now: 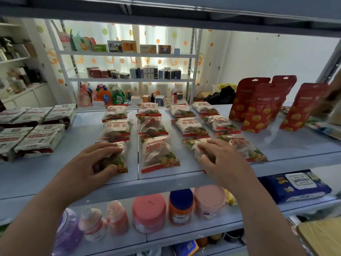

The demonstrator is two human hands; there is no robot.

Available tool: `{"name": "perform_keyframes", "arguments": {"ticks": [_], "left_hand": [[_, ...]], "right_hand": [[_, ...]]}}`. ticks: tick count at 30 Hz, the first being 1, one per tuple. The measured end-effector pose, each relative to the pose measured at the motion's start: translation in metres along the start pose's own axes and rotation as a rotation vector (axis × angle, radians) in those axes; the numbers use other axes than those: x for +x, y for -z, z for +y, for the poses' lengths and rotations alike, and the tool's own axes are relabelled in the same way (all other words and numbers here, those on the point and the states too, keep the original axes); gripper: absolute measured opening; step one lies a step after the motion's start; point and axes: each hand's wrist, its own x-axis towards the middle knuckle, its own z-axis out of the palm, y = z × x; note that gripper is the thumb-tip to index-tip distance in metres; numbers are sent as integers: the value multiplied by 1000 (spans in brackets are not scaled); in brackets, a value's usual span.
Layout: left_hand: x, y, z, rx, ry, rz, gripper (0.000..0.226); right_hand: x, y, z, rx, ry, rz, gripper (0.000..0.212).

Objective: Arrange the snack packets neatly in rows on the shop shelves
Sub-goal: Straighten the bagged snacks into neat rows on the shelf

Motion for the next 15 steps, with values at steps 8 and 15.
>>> {"name": "perform_keyframes", "arguments": {"ticks": [8,15], "left_hand": [[0,2,2,-26,15,1,48],[0,2,3,-36,49,7,50]], "right_hand": [[16,-13,0,-22,5,77,41],[49,-14,-6,-42,-1,-119,72]]}}
